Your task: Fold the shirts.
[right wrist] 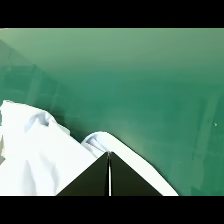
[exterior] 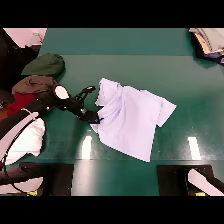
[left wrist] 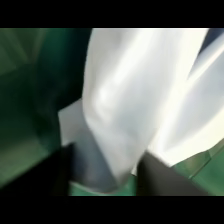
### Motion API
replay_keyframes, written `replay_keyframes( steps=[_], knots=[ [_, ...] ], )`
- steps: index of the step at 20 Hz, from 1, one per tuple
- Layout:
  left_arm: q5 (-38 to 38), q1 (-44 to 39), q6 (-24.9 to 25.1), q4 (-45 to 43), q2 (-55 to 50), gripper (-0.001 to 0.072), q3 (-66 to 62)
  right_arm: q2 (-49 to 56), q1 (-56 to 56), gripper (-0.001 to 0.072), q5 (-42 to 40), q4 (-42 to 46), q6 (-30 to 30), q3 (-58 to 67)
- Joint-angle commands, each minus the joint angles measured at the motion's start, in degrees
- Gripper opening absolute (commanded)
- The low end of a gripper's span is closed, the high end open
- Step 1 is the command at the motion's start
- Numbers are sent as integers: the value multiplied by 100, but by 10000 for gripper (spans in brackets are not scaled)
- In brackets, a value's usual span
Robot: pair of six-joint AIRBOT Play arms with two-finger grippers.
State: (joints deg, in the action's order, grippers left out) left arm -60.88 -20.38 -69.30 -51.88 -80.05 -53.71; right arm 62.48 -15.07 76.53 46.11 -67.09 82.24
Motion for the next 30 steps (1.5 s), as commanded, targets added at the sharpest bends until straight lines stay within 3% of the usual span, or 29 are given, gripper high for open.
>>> replay_keyframes(
  steps=[1, 6, 10, 11, 12, 13, 17, 21, 22, 23, 30],
  knots=[
    [271, -105, -122, -7, 35, 24, 149, 2, 299, 17, -205, 11, 4, -35],
    [-1067, 728, -337, -621, 131, 21, -890, 549, 1126, 17, -295, 20, 4, -33],
    [-1504, 1366, -337, -1032, 562, 21, -1941, 1539, 1891, 34, -474, 291, 4, -33],
    [-1572, 1429, -337, -1075, 636, 21, -2124, 1814, 2026, 218, -592, 391, 4, -33],
    [-1620, 1447, -337, -1102, 682, 21, -2234, 2074, 2118, 460, -721, 402, 4, -33],
    [-1696, 1447, -332, -1126, 691, 21, -2315, 2339, 2179, 513, -793, 402, 4, -33],
    [-1624, 1447, -337, -1362, 688, 21, -2326, 3287, 2223, 509, -664, 509, 7, -33],
    [-1268, 1447, -728, -1954, 651, 21, -2326, 3919, 2232, 506, -374, 494, 122, -33],
    [-1268, 1447, -730, -1967, 621, 21, -2326, 4004, 2260, 491, -382, 494, 168, -31],
    [-1268, 1447, -730, -1965, 595, 21, -2326, 4065, 2297, 417, -393, 485, 216, -31],
    [-1213, 1447, -730, -1952, 511, 21, -2326, 4124, 2726, 387, -787, 494, 514, 247]
  ],
)
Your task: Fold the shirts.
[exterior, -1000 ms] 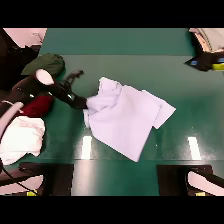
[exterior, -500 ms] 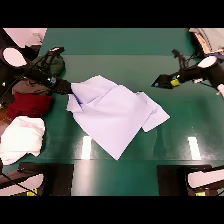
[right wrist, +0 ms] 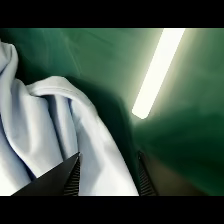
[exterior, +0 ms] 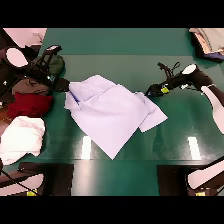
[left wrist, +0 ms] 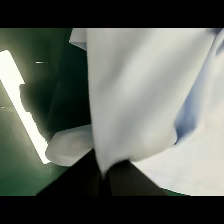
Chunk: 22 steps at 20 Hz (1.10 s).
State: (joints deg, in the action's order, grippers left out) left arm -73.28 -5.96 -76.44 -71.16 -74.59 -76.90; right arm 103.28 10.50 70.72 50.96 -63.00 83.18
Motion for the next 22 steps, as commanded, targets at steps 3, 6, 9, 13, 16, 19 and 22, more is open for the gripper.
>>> replay_keyframes(
  steps=[3, 6, 9, 13, 16, 19, 22],
  knots=[
    [22, 4, -13, -20, -35, 21, -7, 50, 350, 313, -374, 20, 118, 323],
    [22, 4, -13, -20, -35, 21, -7, 251, 470, 311, -201, 22, 114, 442],
    [-31, 4, -13, -22, -35, 21, -7, 363, 516, 170, -133, 26, 120, 444],
    [-42, 4, -35, 0, -35, 20, -7, 313, 476, 15, -122, 173, 133, 444],
    [225, 4, -28, -120, -46, 20, -122, -162, 304, 13, 278, 802, -122, 136],
    [376, 4, -31, -107, -586, 20, -879, -1128, -240, 13, 282, 922, -173, -925],
    [422, 4, -164, 210, -1475, 21, -1893, -2155, -918, 14, 227, 914, -256, -1871]
  ],
)
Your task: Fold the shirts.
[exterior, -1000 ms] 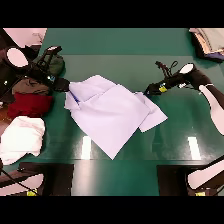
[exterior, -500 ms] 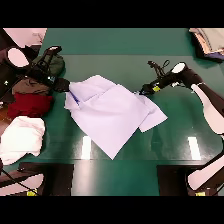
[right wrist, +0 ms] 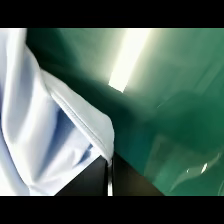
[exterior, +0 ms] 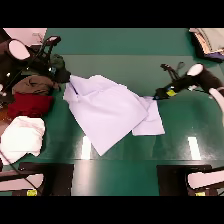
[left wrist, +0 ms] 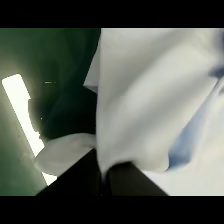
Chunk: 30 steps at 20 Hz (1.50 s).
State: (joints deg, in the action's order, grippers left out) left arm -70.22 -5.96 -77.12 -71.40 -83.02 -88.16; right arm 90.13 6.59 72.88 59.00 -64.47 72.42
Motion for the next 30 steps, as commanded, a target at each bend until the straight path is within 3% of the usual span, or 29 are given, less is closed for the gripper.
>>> replay_keyframes(
  steps=[1, 2, 3, 4, 5, 6, 8, 10, 12, 15, 20, 24, 27, 30],
  knots=[
    [138, 4, -142, 376, -909, 21, -1088, -1110, -739, 14, 7, 105, -109, -986],
    [142, 4, -258, 398, -1095, 23, -1335, -1373, -951, 14, 9, 98, -109, -1154],
    [114, 17, -326, 358, -1187, 180, -1502, -1576, -1117, 14, 20, 98, -109, -1268],
    [48, 17, -393, 240, -1174, 574, -1565, -1764, -1274, 14, 20, 98, -111, -1346],
    [-199, 17, -439, 35, -1165, 691, -1659, -1921, -1397, 14, 17, 98, -111, -1397],
    [-597, 37, -455, -118, -1152, 610, -1727, -2037, -1482, 14, 20, 98, -111, -1397],
    [-1322, 149, -621, -44, -1060, 614, -1707, -2218, -1547, 14, 15, 103, -109, -1397],
    [-1484, 181, -664, -15, -750, 614, -1283, -2312, -1576, 15, 11, 74, -109, -1397],
    [-1154, 164, -732, -2, -61, 614, -162, -2308, -1576, 15, 26, 74, -109, -1397],
    [-264, 164, -1088, 385, 1447, 614, 2577, -2308, -1574, 15, -94, 63, -109, -1397],
    [881, 164, -1292, 2686, 3654, 613, 6356, -2308, -1574, 15, -136, 57, -109, -1397],
    [1132, -302, -1294, 3016, 4035, 613, 7036, -2308, -1574, 15, -129, 48, -111, -1397],
    [1838, -1189, -1814, 2981, 4033, 613, 7038, -2308, -1574, 15, -103, 48, -111, -1397],
    [1991, -1690, -1908, 2990, 3805, 613, 7036, -2308, -1574, 15, -79, 50, -111, -1397]
  ],
)
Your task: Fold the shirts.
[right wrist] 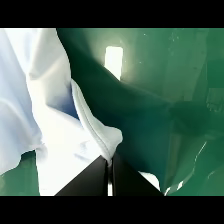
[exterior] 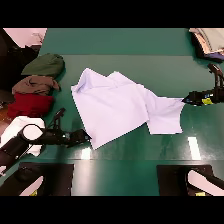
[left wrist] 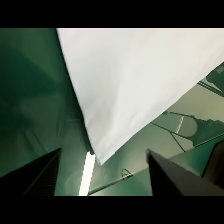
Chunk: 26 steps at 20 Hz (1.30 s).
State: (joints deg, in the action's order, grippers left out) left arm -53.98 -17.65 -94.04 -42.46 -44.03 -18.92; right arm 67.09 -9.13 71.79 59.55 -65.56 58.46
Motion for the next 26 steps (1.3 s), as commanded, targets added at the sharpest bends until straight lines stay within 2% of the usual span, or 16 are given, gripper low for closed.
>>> replay_keyframes(
  steps=[1, 6, 9, 10, 12, 14, 15, 16, 18, 21, 23, 26],
  knots=[
    [409, -671, -216, 146, -243, 613, 111, -4, -2, 15, 31, -7, -2, 0],
    [1038, -1176, -190, 625, -866, 613, 107, -4, -4, 16, 35, -2, -2, 0],
    [1342, -1375, 63, 1058, -1156, 613, 81, -4, -4, 15, 17, -2, -2, 0],
    [1447, -1373, 61, 1113, -1189, 576, 83, -4, -4, 15, 17, -2, -2, 0],
    [1565, -1370, 70, 1132, -1189, 240, 22, -4, -4, 16, 26, 0, -2, 0],
    [1602, -1370, 149, 1108, -1189, 213, -201, -4, -4, 16, 26, 0, -2, 0],
    [1611, -1370, 153, 1054, -1189, 103, -348, -4, -4, 15, 24, 0, -2, 0],
    [1606, -1370, 162, 887, -1189, 29, -540, -4, -4, 15, 33, 0, -2, 15],
    [1541, -1307, 151, 481, -1189, 21, -997, -4, -4, 16, 76, 0, -2, 181],
    [946, -778, 157, -503, -1185, 21, -2006, -4, -4, 15, 240, -4, -4, 831],
    [291, -203, 177, -1167, -1182, 21, -3099, -7, -4, 15, 396, -2, -131, 1449],
    [-472, 708, 625, -1668, -1147, 21, -5117, -63, -4, 15, 415, -4, -393, 2557]
  ],
)
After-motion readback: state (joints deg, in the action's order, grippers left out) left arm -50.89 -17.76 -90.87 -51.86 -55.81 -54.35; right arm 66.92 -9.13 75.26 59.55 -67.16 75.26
